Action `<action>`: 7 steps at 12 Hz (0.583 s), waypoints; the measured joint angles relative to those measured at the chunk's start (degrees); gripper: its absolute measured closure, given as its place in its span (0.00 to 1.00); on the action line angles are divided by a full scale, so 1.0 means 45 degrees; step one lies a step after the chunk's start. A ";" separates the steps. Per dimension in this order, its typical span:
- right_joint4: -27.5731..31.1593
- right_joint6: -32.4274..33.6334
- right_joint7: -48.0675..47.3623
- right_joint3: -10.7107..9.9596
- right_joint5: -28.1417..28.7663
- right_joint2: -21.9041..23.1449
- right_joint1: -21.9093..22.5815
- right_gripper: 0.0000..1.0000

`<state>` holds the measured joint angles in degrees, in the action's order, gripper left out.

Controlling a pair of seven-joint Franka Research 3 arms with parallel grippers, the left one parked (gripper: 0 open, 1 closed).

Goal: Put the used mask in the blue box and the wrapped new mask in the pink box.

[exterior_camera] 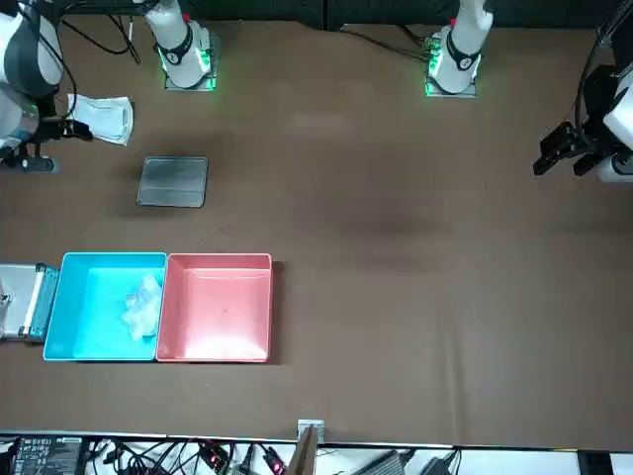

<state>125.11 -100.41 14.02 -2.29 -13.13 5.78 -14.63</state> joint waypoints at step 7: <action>0.1167 -0.0163 0.5426 -0.0011 0.0000 -0.0037 -0.1729 0.01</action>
<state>130.37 -101.14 38.43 -2.34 -13.13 5.62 -22.41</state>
